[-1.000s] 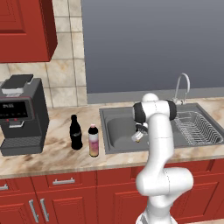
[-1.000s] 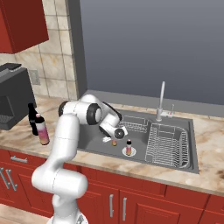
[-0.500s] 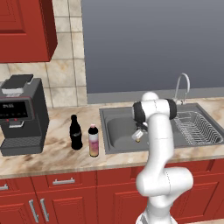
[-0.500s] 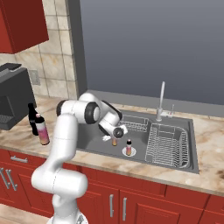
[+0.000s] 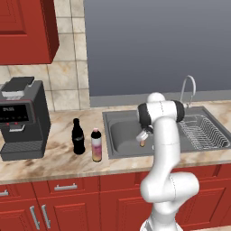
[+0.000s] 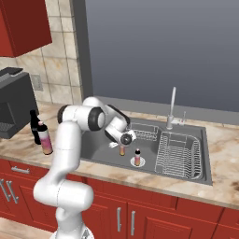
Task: Place the large bottle from the dining counter next to the other large bottle outside the sink, and place the small bottle from the dining counter next to the other small bottle inside the sink.
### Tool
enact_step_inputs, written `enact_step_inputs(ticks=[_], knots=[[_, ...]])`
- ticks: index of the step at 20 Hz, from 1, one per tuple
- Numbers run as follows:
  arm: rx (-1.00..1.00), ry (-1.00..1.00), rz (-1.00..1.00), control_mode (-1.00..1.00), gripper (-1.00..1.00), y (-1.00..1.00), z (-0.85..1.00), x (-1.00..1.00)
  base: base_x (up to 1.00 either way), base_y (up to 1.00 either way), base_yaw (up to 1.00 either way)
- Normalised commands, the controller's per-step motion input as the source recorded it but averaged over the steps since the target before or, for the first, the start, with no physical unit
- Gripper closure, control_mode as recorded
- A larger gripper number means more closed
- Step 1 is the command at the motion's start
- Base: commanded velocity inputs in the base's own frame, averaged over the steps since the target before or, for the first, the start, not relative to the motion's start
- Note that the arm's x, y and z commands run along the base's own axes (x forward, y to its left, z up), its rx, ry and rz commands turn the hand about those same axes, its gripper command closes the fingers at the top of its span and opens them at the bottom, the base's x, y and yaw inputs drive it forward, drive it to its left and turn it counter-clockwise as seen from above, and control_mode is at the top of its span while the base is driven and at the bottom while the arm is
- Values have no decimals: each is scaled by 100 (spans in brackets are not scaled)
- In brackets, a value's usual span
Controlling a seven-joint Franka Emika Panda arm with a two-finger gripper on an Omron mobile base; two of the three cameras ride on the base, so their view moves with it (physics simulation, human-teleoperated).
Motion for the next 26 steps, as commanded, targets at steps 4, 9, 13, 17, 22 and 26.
enact_step_inputs(ticks=[4, 9, 13, 17, 22, 26], knots=[[0, -3, 0, -100, -100, 0, 48, -1, 0, 0, 0], [0, -4, 0, -100, -100, 0, 50, -8, 0, 0, 0], [0, -1, 0, -100, -100, 0, 34, -18, 0, 0, 0], [0, -1, 0, -100, -100, 0, 24, -39, 0, 0, 0], [-1, -3, 0, -100, -100, 0, 19, -51, 0, 0, 0], [-3, -2, 0, -100, -100, 0, 22, -47, 0, 0, 0]])
